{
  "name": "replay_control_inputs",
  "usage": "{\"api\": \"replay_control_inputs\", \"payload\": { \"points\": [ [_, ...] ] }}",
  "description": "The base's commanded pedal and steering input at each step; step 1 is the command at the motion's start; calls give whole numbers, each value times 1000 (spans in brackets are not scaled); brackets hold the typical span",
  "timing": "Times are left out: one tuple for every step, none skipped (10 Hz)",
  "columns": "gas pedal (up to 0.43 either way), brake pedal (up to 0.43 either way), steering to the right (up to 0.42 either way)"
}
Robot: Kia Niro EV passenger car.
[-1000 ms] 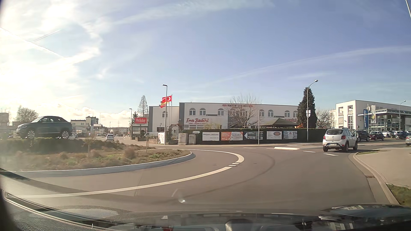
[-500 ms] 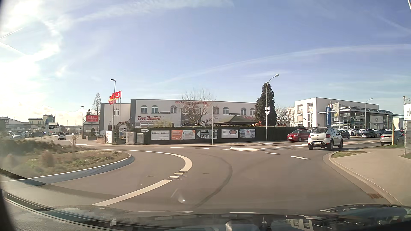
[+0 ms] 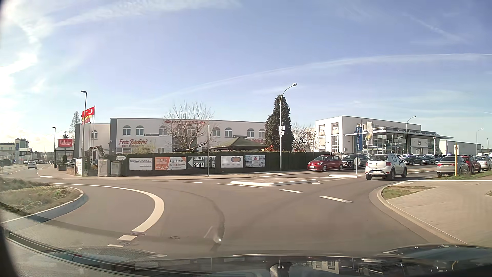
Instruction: Follow the waypoints while adhering to traffic rules and regulations
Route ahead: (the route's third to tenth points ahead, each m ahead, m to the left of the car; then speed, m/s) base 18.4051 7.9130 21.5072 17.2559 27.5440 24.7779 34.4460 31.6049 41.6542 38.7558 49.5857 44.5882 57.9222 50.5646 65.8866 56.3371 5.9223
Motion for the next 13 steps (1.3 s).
{"api": "replay_control_inputs", "payload": {
  "points": [
    [189,0,51],
    [189,0,15],
    [177,0,-22],
    [169,0,-55],
    [169,0,-93],
    [169,0,-131],
    [157,0,-157],
    [157,0,-175],
    [157,0,-190],
    [157,0,-200],
    [157,0,-212],
    [157,0,-225],
    [157,0,-238]
  ]
}}
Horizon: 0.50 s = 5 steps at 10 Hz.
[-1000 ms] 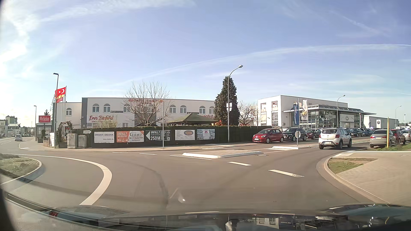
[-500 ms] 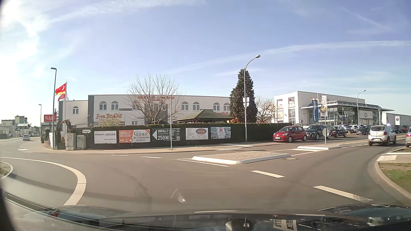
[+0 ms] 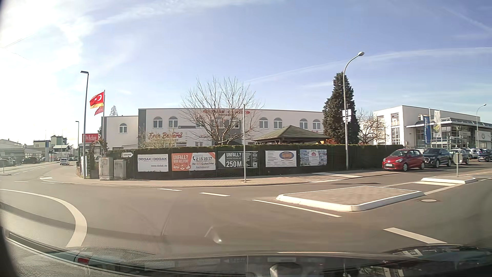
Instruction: Follow the waypoints while adhering to traffic rules and regulations
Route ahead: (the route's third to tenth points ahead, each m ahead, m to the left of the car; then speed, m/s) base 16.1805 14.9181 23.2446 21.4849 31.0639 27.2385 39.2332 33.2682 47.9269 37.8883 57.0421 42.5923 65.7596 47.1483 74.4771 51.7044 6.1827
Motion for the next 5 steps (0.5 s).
{"api": "replay_control_inputs", "payload": {
  "points": [
    [157,0,-251],
    [157,0,-263],
    [157,0,-276],
    [157,0,-289],
    [157,0,-298]
  ]
}}
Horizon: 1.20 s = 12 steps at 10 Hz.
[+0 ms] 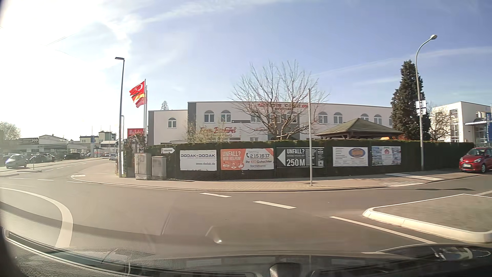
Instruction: Follow the waypoints while adhering to traffic rules and regulations
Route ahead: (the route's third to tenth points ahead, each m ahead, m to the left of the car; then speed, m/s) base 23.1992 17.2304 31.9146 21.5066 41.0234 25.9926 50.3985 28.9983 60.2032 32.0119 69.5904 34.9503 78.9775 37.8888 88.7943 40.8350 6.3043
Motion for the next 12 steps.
{"api": "replay_control_inputs", "payload": {
  "points": [
    [157,0,-306],
    [157,0,-316],
    [157,0,-322],
    [157,0,-323],
    [157,0,-323],
    [157,0,-323],
    [157,0,-321],
    [157,0,-315],
    [157,0,-310],
    [157,0,-304],
    [157,0,-303],
    [157,0,-300]
  ]
}}
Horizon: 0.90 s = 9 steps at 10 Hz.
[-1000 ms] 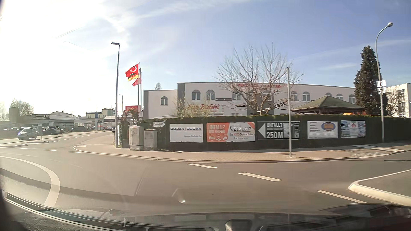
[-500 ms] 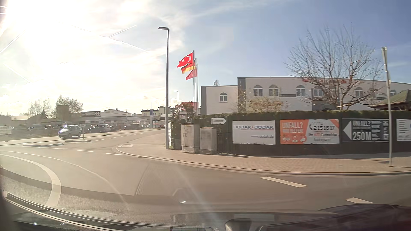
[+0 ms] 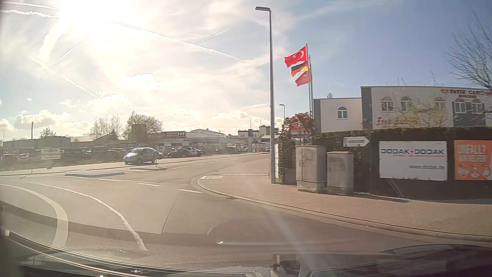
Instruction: Follow the waypoints while adhering to traffic rules and regulations
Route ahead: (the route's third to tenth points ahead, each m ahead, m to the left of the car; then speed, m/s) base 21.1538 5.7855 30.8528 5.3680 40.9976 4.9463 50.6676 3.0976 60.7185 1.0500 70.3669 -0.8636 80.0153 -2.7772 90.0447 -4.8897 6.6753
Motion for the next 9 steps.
{"api": "replay_control_inputs", "payload": {
  "points": [
    [157,0,-299],
    [157,0,-298],
    [157,0,-296],
    [157,0,-283],
    [157,0,-264],
    [157,0,-230],
    [157,0,-191],
    [157,0,-159],
    [157,0,-122]
  ]
}}
